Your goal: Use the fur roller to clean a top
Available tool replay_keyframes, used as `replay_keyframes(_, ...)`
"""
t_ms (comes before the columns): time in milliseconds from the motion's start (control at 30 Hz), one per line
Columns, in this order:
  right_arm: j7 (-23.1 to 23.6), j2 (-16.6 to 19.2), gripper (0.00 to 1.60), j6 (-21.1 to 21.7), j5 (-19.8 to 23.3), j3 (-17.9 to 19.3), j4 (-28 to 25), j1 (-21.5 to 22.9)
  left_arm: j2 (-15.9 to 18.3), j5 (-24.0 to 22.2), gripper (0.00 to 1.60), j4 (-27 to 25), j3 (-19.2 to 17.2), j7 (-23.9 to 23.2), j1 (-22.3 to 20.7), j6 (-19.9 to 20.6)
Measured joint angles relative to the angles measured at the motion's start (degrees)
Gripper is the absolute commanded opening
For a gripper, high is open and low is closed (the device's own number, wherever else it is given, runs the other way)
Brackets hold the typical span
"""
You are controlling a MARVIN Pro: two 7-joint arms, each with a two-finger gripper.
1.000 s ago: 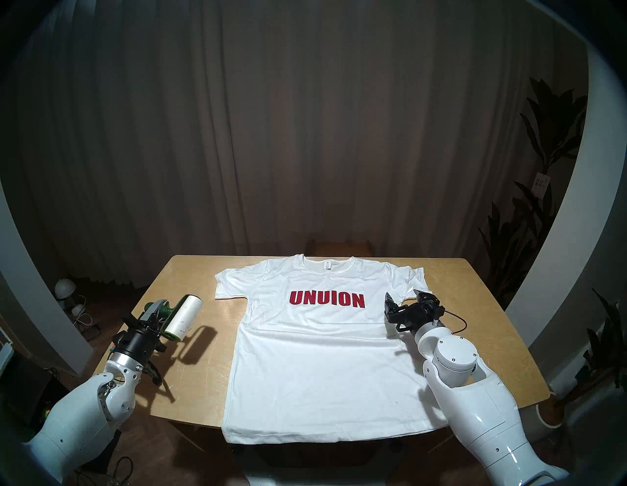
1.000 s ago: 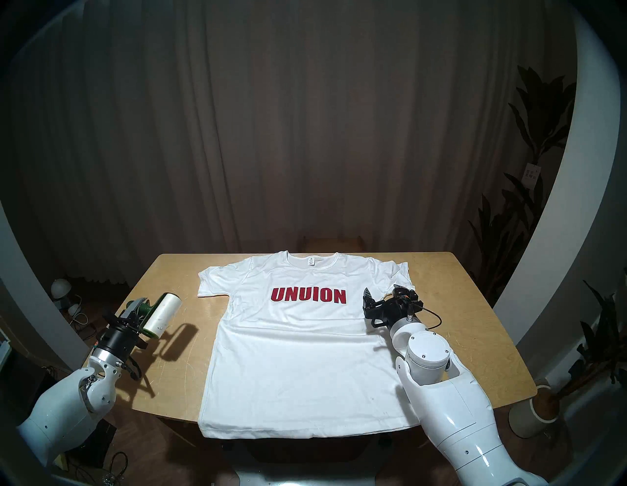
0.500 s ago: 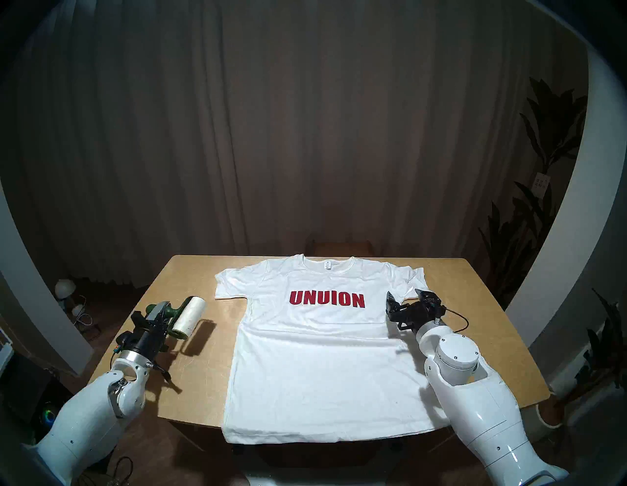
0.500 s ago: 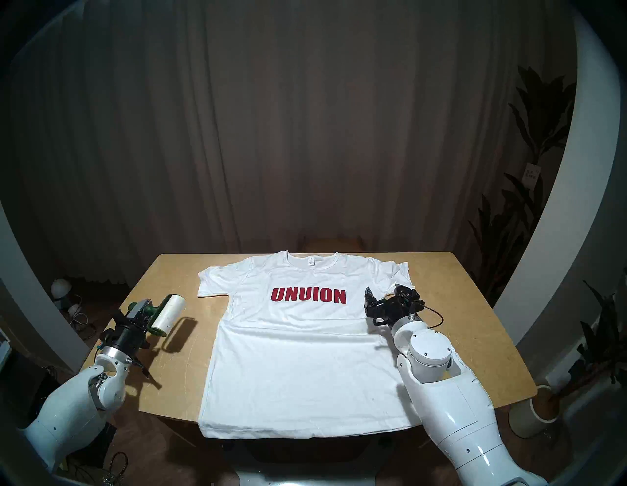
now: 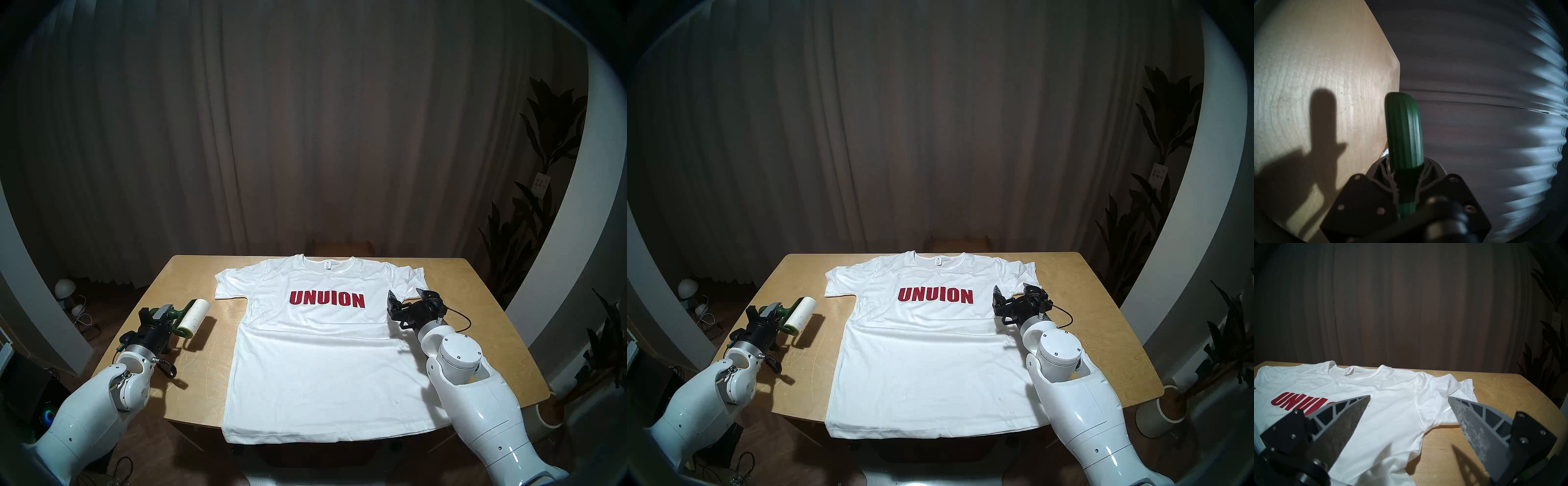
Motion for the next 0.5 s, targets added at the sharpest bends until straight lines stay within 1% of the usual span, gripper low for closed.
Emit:
replay_keyframes(67, 0.1, -0.3, 1.6, -0.5, 0.5, 0.3, -0.1, -0.3, 0.5, 0.5, 0.0, -0.9, 0.3, 2.9, -0.4, -1.5)
replay_keyframes(167, 0.2, -0.5, 1.6, -1.0, 1.0, 0.6, -0.2, -0.5, 1.0, 0.9, 0.0, -1.5, 0.7, 5.2, -0.9, -2.1)
replay_keyframes(367, 0.3, -0.7, 1.6, -1.8, 1.6, 1.2, -0.2, -1.4, 2.0, 1.1, 0.0, -2.0, 1.3, 8.6, -1.7, -2.3)
replay_keyframes(500, 0.4, -0.7, 1.6, -2.3, 1.9, 1.7, -0.2, -2.2, 2.7, 0.6, 0.0, -2.9, 1.6, 11.8, -2.2, -2.5)
